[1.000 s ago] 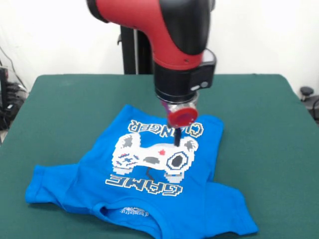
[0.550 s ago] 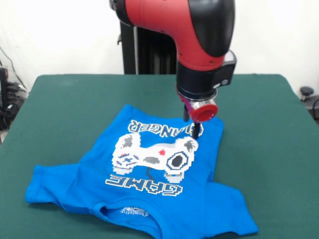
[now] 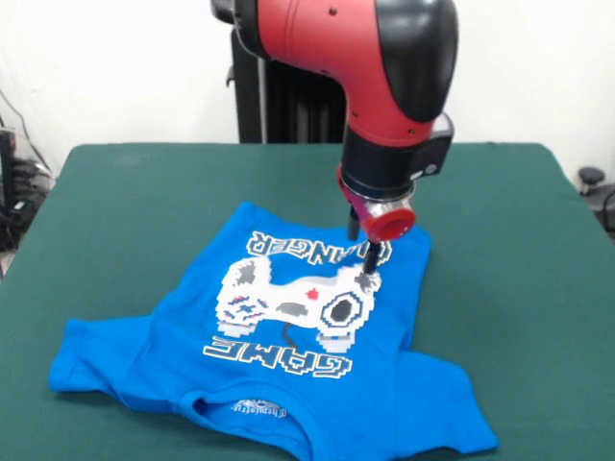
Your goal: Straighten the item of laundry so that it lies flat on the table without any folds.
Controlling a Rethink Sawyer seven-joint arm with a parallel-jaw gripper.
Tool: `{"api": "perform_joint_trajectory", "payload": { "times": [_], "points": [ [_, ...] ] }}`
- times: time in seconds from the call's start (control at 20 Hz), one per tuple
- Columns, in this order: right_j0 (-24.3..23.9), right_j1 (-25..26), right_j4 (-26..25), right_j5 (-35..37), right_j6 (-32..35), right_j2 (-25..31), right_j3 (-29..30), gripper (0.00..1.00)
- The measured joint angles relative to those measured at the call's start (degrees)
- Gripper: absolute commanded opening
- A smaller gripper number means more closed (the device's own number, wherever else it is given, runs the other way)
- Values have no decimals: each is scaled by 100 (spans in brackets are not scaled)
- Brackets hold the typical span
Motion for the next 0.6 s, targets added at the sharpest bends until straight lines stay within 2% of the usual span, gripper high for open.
{"api": "perform_joint_trajectory", "payload": {
  "times": [0.3, 0.6],
  "points": [
    [-42, 5, 0, -310, 0, -29, 164, 100],
    [-40, -386, 0, -101, 0, -237, 417, 100]
  ]
}}
